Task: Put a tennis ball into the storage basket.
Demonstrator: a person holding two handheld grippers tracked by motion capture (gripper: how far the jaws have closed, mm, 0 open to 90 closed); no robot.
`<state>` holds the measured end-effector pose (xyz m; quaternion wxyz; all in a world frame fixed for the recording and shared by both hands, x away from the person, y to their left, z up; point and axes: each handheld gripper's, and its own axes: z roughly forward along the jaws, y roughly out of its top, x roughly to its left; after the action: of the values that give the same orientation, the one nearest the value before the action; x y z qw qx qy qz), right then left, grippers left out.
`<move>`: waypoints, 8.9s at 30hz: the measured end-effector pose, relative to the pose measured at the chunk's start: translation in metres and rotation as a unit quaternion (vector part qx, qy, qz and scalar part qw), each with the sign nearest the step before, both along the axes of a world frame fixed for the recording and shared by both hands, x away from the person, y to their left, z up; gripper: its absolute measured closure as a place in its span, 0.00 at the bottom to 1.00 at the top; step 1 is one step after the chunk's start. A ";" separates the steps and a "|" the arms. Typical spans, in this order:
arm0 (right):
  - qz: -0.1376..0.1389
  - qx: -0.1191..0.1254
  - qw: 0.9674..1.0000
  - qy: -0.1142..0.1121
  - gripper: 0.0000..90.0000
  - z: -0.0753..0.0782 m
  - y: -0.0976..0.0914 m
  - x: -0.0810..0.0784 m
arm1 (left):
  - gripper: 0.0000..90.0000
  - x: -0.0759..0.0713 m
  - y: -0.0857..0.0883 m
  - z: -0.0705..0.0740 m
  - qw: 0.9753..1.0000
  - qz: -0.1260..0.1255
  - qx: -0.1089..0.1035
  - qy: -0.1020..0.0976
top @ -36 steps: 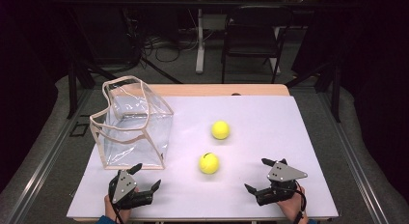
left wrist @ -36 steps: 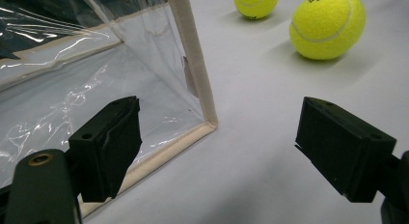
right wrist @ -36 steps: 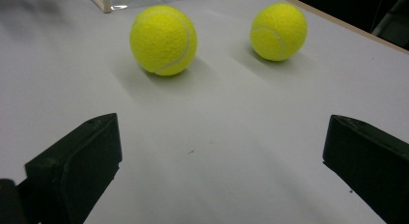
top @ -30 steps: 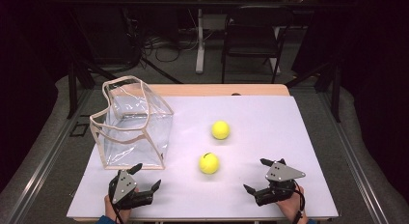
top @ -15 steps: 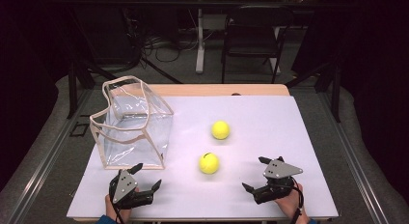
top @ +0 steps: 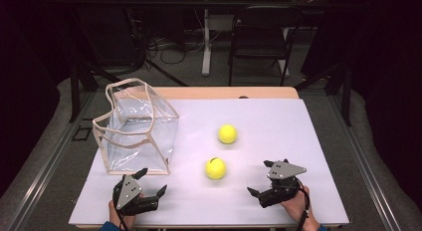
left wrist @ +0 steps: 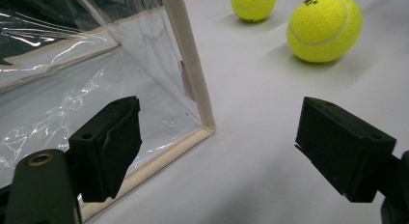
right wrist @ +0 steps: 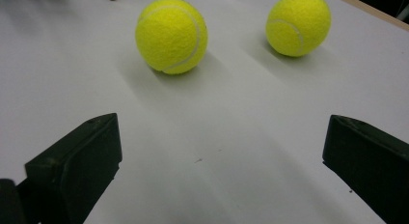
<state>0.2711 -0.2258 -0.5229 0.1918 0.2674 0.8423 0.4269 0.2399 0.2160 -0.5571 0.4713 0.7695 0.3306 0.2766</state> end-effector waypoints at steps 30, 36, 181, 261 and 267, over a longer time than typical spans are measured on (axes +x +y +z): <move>0.036 -0.035 0.998 0.045 0.00 0.008 0.030 0.022 | 0.18 0.002 -0.002 -0.001 1.000 -0.003 0.003 0.001; 0.043 -0.035 0.998 0.043 0.00 0.013 0.038 0.027 | 0.18 0.001 -0.002 0.000 1.000 -0.002 0.005 -0.001; 0.110 -0.169 0.972 0.121 0.29 0.045 0.153 0.101 | 0.18 -0.001 0.000 0.001 1.000 0.004 -0.008 -0.010; 0.120 -0.168 0.974 0.091 0.29 0.111 0.197 0.146 | 0.18 -0.001 0.000 0.001 1.000 0.002 -0.009 -0.016; 0.117 -0.174 0.974 0.088 0.29 0.117 0.199 0.148 | 0.18 -0.001 0.000 0.001 1.000 0.002 -0.009 -0.016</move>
<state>0.4194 -0.0268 -0.4056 0.1092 0.1666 0.9427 0.2678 0.2386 0.2161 -0.5563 0.4831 0.7601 0.3267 0.2865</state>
